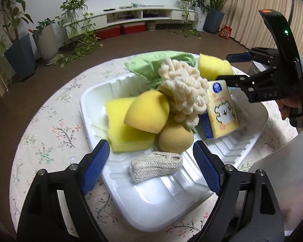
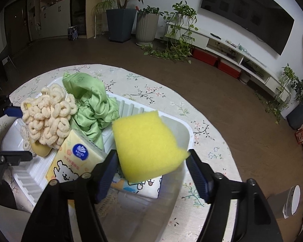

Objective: Organize soft objects

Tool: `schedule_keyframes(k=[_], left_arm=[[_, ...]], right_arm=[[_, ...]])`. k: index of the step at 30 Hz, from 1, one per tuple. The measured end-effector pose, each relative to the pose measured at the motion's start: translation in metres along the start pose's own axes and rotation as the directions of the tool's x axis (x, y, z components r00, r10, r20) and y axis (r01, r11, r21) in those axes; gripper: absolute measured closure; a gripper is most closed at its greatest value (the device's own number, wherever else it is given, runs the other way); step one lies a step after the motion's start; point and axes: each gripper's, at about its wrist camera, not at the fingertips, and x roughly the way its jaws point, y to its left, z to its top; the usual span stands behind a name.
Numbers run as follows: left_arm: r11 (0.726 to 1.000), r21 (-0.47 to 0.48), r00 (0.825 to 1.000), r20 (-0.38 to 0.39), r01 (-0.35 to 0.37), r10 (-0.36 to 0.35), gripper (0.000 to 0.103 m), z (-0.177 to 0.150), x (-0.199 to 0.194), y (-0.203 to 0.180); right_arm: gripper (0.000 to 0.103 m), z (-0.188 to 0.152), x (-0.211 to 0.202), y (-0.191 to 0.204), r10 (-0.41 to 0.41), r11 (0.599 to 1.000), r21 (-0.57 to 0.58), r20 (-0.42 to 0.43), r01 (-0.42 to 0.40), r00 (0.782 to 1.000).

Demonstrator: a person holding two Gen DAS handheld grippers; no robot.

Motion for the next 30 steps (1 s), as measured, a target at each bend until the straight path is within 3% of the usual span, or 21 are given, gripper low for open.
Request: schedule_keyframes(k=[4, 8, 11, 18, 25, 30], left_arm=[[1.000, -0.009, 1.000, 0.020, -0.012, 0.013, 0.015, 0.003, -0.004, 0.004], [1.000, -0.010, 0.999, 0.046, -0.012, 0.013, 0.004, 0.006, -0.008, 0.005], [1.000, -0.017, 0.997, 0.071, -0.022, 0.023, 0.004, 0.008, -0.014, 0.006], [0.997, -0.027, 0.990, 0.119, -0.076, 0.078, 0.000, 0.006, -0.030, 0.013], [0.984, -0.105, 0.968, 0.191, -0.145, 0.163, 0.000, 0.004, -0.067, 0.028], [0.963, -0.167, 0.940, 0.236, -0.210, 0.245, 0.000, -0.009, -0.103, 0.029]], right_arm=[[0.017, -0.001, -0.007, -0.003, -0.001, 1.000, 0.009, 0.016, 0.001, 1.000], [0.011, 0.002, -0.013, -0.005, -0.004, 1.000, 0.015, 0.032, 0.004, 0.999], [0.004, 0.002, -0.018, -0.007, -0.008, 1.000, 0.021, 0.044, 0.007, 0.999], [0.002, 0.000, -0.031, -0.013, -0.027, 0.999, 0.033, 0.072, 0.024, 0.997], [0.000, -0.004, -0.051, -0.034, -0.030, 0.995, 0.102, 0.090, 0.021, 0.996], [0.000, -0.013, -0.078, -0.048, -0.080, 0.988, 0.143, 0.106, 0.064, 0.991]])
